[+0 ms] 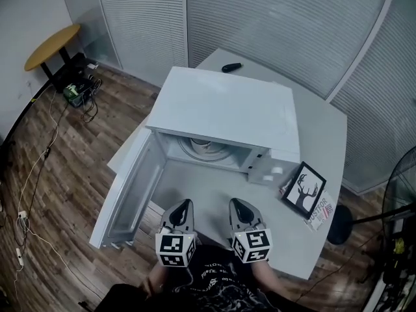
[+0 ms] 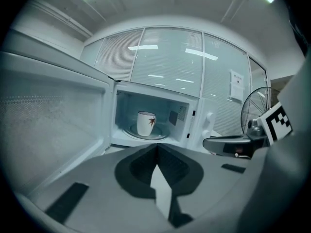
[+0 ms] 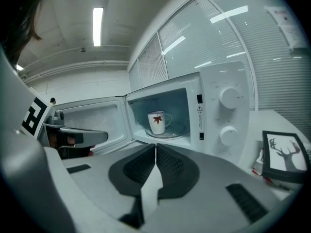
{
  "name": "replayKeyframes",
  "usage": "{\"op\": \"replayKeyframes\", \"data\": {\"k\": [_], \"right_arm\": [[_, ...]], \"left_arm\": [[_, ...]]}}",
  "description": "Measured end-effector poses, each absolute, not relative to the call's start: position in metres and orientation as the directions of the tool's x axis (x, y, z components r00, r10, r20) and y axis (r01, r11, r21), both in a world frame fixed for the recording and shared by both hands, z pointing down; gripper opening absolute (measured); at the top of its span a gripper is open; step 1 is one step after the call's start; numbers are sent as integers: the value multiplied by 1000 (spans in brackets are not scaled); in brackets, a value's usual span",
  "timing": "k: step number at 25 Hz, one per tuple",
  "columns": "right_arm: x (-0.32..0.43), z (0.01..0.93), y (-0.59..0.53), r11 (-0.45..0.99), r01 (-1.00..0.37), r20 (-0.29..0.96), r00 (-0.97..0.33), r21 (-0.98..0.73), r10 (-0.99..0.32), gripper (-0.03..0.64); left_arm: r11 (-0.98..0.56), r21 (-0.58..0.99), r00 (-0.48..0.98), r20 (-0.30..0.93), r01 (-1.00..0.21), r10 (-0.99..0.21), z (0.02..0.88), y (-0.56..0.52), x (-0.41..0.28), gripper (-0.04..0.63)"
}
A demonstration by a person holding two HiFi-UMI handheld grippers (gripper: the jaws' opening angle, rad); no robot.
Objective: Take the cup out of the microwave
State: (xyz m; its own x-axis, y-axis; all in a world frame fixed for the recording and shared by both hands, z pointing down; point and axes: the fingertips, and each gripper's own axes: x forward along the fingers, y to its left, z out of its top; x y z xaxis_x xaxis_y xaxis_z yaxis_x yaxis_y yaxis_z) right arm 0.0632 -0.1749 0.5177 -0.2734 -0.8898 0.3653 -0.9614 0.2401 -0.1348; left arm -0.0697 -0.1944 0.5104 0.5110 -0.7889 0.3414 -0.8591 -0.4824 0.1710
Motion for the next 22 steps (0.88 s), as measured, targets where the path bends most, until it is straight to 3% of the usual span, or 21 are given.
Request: {"op": "replayKeyframes", "data": {"k": [8, 11, 22], "right_arm": [[42, 518, -201, 263, -955, 388, -297, -139, -873, 10], [37, 514, -212, 269, -951, 379, -308, -154, -873, 131], [26, 495, -254, 315, -938, 320, -346, -145, -882, 268]], "left_arm": [[-507, 170, 534, 336, -845, -776, 509, -208, -87, 6], [-509, 174, 537, 342, -843, -771, 509, -209, -91, 6], [-493, 184, 525, 352, -850, -775, 513, -209, -99, 6]]}}
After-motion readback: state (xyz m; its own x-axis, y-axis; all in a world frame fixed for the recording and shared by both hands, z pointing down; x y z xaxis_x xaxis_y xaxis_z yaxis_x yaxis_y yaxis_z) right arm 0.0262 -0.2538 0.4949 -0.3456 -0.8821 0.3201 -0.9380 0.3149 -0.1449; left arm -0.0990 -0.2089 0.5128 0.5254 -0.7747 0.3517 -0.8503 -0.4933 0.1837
